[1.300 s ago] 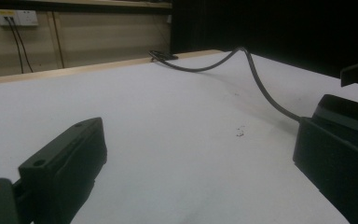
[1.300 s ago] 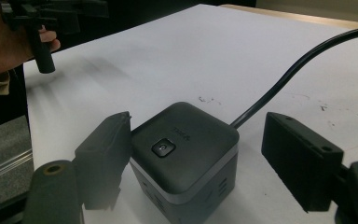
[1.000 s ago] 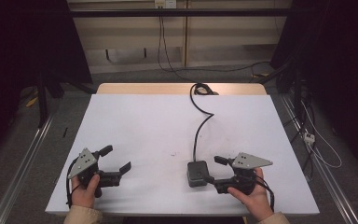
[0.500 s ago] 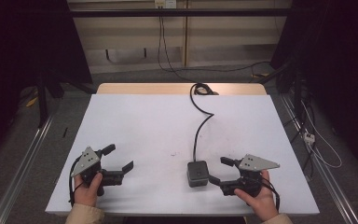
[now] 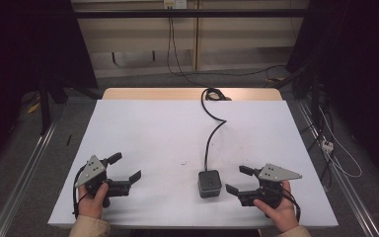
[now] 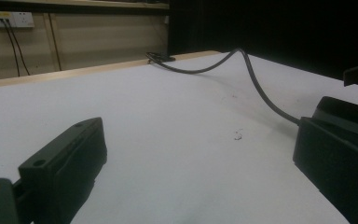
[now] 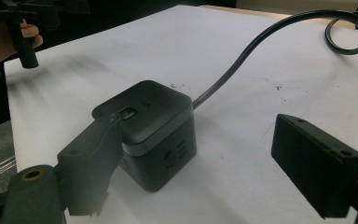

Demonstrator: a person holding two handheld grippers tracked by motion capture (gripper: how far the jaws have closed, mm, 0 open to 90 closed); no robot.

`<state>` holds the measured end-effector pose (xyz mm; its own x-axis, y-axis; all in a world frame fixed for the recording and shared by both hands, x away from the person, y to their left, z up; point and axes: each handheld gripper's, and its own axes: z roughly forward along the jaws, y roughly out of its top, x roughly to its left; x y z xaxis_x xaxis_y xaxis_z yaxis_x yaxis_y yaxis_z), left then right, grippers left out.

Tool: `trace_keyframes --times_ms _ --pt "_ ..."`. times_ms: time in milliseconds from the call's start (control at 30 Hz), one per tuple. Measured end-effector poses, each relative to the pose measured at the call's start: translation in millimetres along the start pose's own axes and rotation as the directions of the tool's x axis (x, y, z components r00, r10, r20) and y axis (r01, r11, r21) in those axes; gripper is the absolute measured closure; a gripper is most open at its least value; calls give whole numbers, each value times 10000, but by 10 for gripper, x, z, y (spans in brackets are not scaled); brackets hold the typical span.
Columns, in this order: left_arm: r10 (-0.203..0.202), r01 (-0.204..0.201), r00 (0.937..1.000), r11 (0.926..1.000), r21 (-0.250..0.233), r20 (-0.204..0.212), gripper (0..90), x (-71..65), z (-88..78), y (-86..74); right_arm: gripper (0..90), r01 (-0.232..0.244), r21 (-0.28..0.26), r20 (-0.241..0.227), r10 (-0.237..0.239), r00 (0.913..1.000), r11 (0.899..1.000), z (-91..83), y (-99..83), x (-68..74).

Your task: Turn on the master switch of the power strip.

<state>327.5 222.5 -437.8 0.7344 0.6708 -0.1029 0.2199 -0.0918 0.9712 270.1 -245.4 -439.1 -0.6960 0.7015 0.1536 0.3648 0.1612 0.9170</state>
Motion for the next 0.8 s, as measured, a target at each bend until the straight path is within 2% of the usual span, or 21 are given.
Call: trace_keyframes --times_ms 800 --pt "40 -41 10000 10000 50 21 23 1 4 -2 137 200 80 665 -204 9976 9998 -89 -73 -99"
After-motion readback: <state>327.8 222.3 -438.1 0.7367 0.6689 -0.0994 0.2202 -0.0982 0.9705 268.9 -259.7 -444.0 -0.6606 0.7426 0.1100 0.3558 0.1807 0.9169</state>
